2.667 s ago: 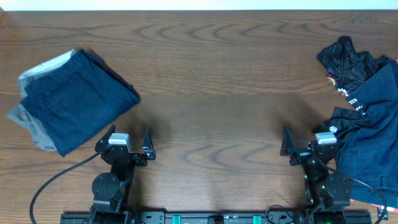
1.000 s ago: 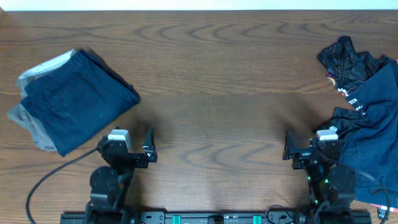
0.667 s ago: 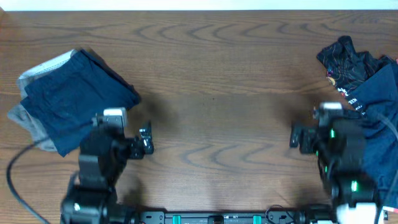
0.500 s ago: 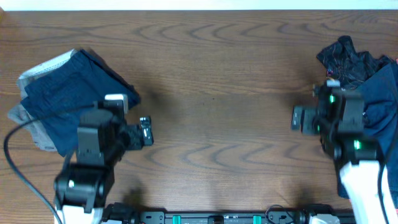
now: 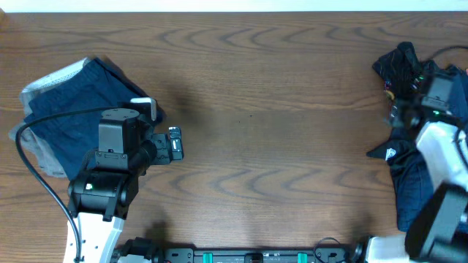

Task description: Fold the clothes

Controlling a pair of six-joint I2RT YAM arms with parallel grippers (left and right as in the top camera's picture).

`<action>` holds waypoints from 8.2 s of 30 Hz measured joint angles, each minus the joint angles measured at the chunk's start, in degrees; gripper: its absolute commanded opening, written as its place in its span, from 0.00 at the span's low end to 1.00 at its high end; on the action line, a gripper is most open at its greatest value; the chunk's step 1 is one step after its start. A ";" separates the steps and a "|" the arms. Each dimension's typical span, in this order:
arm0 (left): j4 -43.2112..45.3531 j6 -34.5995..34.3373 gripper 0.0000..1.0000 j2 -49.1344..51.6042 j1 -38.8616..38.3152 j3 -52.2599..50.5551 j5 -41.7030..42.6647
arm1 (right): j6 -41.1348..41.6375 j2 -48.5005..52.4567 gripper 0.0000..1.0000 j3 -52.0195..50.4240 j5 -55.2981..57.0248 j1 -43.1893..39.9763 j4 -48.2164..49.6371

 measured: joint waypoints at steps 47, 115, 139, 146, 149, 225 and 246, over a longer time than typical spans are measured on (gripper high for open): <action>0.63 0.00 0.98 0.02 0.00 0.00 0.63 | 2.62 -20.61 0.01 29.99 -32.00 16.59 -16.96; -0.70 -1.31 0.98 4.00 0.00 0.00 0.83 | -7.52 18.78 0.10 23.65 -57.07 46.42 -11.58; -0.72 -1.31 0.98 4.00 0.00 0.00 0.83 | -0.07 23.30 0.01 23.23 -26.32 47.06 -17.55; -0.70 -1.31 0.98 4.00 0.00 0.00 0.83 | -11.37 20.81 0.70 23.50 -60.15 47.15 -16.44; -0.70 -1.31 0.98 4.00 0.00 0.00 0.83 | -12.46 17.62 0.99 24.68 -62.34 47.25 -13.86; -9.70 -10.69 0.98 38.45 -9.09 14.21 17.53 | 17.20 -4.81 0.99 26.21 -11.23 25.27 -46.56; -0.74 -22.47 0.06 39.32 -18.34 -3.76 15.82 | 17.22 -4.81 0.99 25.62 -11.23 25.27 -48.28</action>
